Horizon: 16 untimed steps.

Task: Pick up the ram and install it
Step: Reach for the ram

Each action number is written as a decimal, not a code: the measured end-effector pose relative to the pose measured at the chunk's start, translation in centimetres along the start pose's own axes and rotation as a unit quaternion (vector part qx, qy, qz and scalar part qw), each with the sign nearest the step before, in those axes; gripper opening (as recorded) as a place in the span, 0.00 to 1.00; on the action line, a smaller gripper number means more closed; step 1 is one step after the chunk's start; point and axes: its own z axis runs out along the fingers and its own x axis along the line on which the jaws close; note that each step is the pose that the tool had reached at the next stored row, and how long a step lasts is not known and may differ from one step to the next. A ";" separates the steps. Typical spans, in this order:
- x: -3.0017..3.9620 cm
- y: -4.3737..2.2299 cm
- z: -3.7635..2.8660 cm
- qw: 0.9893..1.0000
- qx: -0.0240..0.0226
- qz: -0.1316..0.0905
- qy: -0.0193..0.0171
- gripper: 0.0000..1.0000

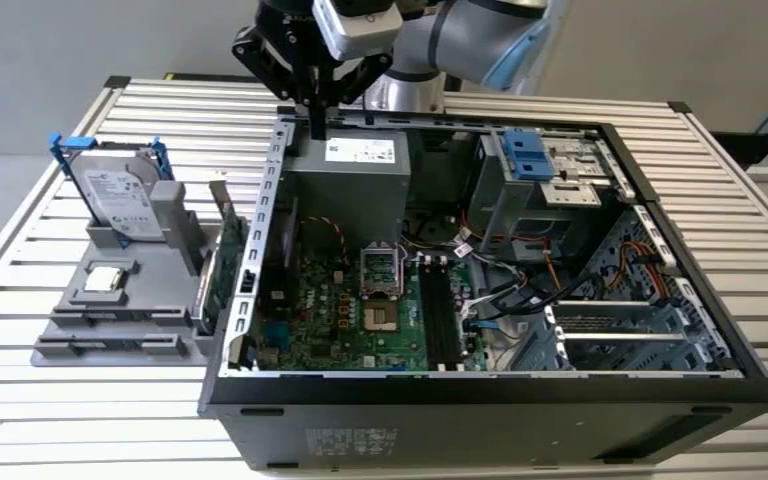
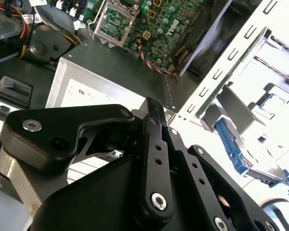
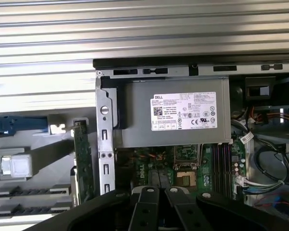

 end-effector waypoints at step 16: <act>2.63 -0.20 -0.06 1.000 0.000 0.000 0.000 0.00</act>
